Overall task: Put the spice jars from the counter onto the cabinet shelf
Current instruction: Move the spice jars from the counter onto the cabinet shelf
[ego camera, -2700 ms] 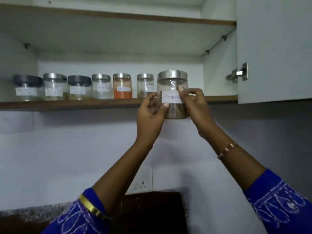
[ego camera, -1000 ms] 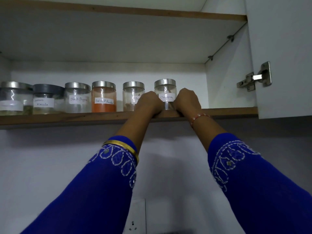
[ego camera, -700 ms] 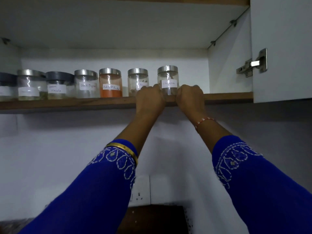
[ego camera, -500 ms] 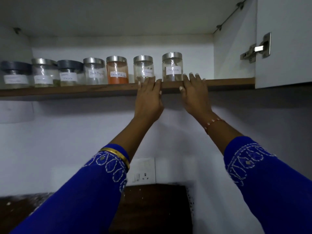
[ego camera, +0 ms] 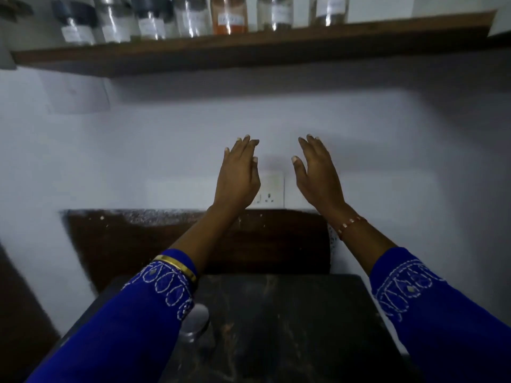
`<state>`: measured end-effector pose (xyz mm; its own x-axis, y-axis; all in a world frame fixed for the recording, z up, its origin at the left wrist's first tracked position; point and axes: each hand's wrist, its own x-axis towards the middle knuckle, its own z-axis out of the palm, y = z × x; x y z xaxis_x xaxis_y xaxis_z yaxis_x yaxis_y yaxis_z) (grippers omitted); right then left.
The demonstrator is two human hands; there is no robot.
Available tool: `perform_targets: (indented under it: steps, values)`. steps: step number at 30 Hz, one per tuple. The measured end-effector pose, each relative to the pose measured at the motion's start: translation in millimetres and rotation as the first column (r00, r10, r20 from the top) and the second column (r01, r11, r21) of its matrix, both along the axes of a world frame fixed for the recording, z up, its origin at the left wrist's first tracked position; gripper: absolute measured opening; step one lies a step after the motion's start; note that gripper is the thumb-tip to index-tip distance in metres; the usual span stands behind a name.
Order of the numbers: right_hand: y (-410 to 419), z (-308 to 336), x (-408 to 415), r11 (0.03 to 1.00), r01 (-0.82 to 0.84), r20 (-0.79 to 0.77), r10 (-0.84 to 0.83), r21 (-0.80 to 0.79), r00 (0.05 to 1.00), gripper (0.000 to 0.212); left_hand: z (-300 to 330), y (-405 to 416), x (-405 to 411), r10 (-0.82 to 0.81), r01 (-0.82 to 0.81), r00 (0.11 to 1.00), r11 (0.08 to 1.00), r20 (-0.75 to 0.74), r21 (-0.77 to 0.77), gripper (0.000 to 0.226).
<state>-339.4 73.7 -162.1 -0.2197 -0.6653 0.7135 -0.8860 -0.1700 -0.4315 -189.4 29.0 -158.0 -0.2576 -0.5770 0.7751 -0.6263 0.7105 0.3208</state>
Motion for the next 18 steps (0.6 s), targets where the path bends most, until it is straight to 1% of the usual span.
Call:
perform_targets:
  steps: [3, 6, 9, 12, 15, 16, 18]
  values:
    - [4.2, -42.4, 30.4, 0.995, -0.074, 0.062, 0.069, 0.07, 0.996, 0.048, -36.0, 8.8, 29.0, -0.01, 0.014, 0.999, 0.995, -0.038, 0.102, 0.041]
    - [10.7, -85.0, 63.7, 0.978, -0.153, 0.135, 0.134, 0.145, 0.982, 0.048, -73.1, 19.0, 58.1, -0.029, 0.05, 0.994, 0.979, -0.105, 0.196, 0.039]
    - [13.6, -125.7, 94.9, 0.947, -0.207, 0.15, 0.173, 0.246, 0.973, 0.049, -117.4, 19.7, 89.3, -0.004, 0.059, 0.984, 0.952, -0.18, 0.301, 0.039]
    - [14.8, -165.8, 125.2, 0.879, -0.261, 0.17, 0.209, 0.4, 0.963, 0.05, -158.2, 20.6, 119.5, 0.106, 0.008, 0.975, 0.863, -0.196, 0.506, 0.04]
    - [17.9, -199.5, 156.6, 0.797, -0.276, 0.178, 0.213, 0.536, 0.961, 0.053, -190.7, 20.8, 144.4, 0.148, -0.003, 0.974, 0.76, -0.169, 0.65, 0.04]
    - [18.4, -209.2, 166.1, 0.763, -0.275, 0.173, 0.214, 0.585, 0.961, 0.054, -200.5, 19.9, 151.6, 0.155, 0.0, 0.974, 0.729, -0.164, 0.685, 0.04]
    - [17.9, -225.2, 182.5, 0.664, -0.276, 0.157, 0.235, 0.695, 0.959, 0.059, -220.2, 16.9, 163.3, 0.167, 0.01, 0.973, 0.655, -0.158, 0.755, 0.04]
